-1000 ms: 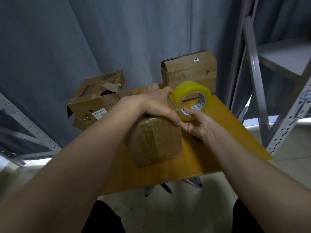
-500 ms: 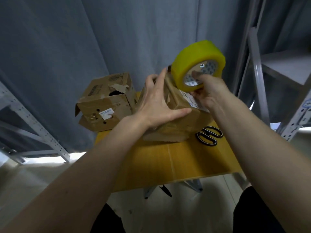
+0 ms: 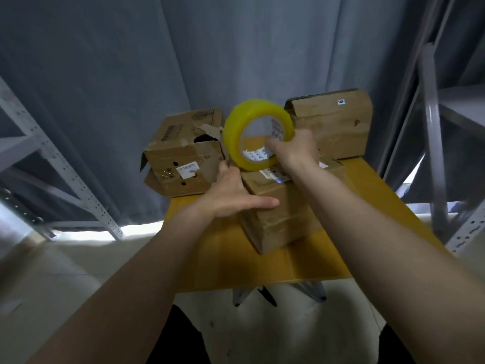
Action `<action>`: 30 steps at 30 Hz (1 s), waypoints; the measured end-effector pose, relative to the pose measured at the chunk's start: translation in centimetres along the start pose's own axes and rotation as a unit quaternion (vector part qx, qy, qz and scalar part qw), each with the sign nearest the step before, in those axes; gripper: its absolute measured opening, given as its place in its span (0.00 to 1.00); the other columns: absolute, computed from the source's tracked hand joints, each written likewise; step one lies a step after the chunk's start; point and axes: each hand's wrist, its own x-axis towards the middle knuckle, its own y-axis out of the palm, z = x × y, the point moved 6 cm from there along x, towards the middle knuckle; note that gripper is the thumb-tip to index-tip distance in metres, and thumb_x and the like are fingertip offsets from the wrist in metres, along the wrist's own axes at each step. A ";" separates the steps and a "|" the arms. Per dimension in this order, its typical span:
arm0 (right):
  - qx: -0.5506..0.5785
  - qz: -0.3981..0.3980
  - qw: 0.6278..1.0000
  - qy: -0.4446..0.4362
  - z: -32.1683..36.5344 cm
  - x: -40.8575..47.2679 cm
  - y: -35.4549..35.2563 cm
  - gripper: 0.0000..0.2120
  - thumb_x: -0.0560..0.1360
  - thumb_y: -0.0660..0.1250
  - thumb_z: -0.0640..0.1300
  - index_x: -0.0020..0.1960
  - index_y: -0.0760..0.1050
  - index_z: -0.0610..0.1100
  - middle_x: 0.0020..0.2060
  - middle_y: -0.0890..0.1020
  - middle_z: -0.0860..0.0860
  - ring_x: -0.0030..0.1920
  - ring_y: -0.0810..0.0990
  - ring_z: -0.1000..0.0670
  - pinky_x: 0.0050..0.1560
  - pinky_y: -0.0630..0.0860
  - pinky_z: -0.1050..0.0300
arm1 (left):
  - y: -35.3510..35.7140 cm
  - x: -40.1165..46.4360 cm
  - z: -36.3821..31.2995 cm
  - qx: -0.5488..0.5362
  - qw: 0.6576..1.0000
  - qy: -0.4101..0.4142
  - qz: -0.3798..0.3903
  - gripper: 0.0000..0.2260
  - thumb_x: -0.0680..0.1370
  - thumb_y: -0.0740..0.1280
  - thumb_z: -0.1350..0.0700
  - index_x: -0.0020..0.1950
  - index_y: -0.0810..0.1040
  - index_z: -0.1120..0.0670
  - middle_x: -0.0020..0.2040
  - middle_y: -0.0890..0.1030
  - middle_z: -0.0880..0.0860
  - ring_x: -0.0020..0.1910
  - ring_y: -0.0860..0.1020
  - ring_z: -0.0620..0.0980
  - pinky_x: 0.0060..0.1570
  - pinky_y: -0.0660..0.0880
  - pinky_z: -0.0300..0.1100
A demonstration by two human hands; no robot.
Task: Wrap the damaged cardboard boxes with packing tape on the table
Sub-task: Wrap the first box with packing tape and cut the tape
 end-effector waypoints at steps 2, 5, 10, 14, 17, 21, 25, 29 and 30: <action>-0.067 -0.002 0.998 0.003 -0.3 -0.4 1.0 0.11 0.70 0.72 0.53 0.37 0.73 0.47 0.34 0.77 0.51 0.43 0.78 0.44 0.46 0.74 0.51 | 0.5 -0.2 1.1 -0.016 1.000 -0.004 -0.005 0.50 0.63 0.80 0.41 0.76 0.56 0.51 0.70 0.58 0.51 0.73 0.59 0.53 0.74 0.56 0.44; -0.110 -0.008 0.994 0.007 -0.4 -0.3 1.2 0.15 0.68 0.72 0.56 0.40 0.71 0.48 0.36 0.77 0.52 0.49 0.76 0.44 0.53 0.71 0.49 | 0.4 0.1 1.8 -0.025 1.000 -0.006 -0.019 0.48 0.62 0.80 0.42 0.75 0.59 0.52 0.68 0.61 0.51 0.70 0.63 0.51 0.67 0.58 0.38; -0.130 -0.003 0.991 0.007 -0.5 0.6 0.5 0.19 0.72 0.68 0.60 0.56 0.78 0.47 0.60 0.78 0.46 0.67 0.68 0.40 0.65 0.62 0.45 | 0.2 0.5 1.8 -0.026 1.000 0.007 -0.014 0.48 0.61 0.80 0.41 0.74 0.61 0.51 0.68 0.62 0.50 0.69 0.65 0.49 0.65 0.60 0.35; -0.108 -0.003 0.994 -0.020 -0.2 1.0 0.2 0.17 0.72 0.68 0.59 0.54 0.79 0.49 0.57 0.81 0.46 0.63 0.73 0.39 0.65 0.67 0.43 | 0.3 0.6 1.8 -0.020 1.000 0.007 -0.013 0.50 0.60 0.80 0.39 0.75 0.60 0.51 0.70 0.61 0.49 0.70 0.65 0.50 0.66 0.60 0.37; -0.095 -0.018 0.995 -0.008 -0.6 1.5 -0.9 0.19 0.73 0.67 0.57 0.57 0.79 0.46 0.56 0.81 0.45 0.60 0.76 0.40 0.64 0.70 0.42 | 0.5 0.4 2.1 -0.018 1.000 0.004 0.001 0.58 0.59 0.79 0.37 0.79 0.51 0.51 0.75 0.56 0.47 0.74 0.60 0.50 0.72 0.59 0.42; -0.045 -0.070 0.996 0.021 -1.7 3.2 -4.4 0.17 0.75 0.68 0.52 0.58 0.77 0.42 0.56 0.81 0.43 0.57 0.79 0.40 0.58 0.75 0.44 | 0.5 0.3 2.4 -0.028 1.000 -0.002 0.006 0.61 0.60 0.79 0.37 0.80 0.43 0.49 0.78 0.50 0.45 0.76 0.55 0.50 0.72 0.56 0.43; -0.078 -0.094 0.993 0.000 -2.2 4.0 -5.5 0.19 0.77 0.66 0.53 0.61 0.74 0.42 0.57 0.80 0.43 0.57 0.78 0.41 0.58 0.76 0.44 | 0.3 0.3 2.1 -0.035 0.999 0.004 0.005 0.60 0.61 0.80 0.41 0.80 0.42 0.45 0.78 0.52 0.45 0.76 0.57 0.50 0.69 0.58 0.43; -0.038 -0.132 0.990 -0.012 -2.5 4.1 -6.5 0.19 0.78 0.65 0.53 0.63 0.73 0.42 0.58 0.79 0.44 0.59 0.77 0.41 0.60 0.75 0.43 | -0.3 -0.1 2.2 -0.039 0.999 0.010 0.007 0.59 0.62 0.81 0.45 0.79 0.42 0.43 0.78 0.53 0.48 0.75 0.57 0.50 0.68 0.58 0.44; -0.030 -0.131 0.991 -0.007 -2.7 4.1 -6.5 0.20 0.77 0.65 0.53 0.63 0.73 0.42 0.58 0.79 0.44 0.59 0.78 0.42 0.60 0.75 0.43 | -0.4 -0.1 2.3 -0.037 0.999 0.007 0.011 0.59 0.62 0.81 0.45 0.79 0.42 0.44 0.78 0.53 0.48 0.75 0.57 0.50 0.69 0.58 0.45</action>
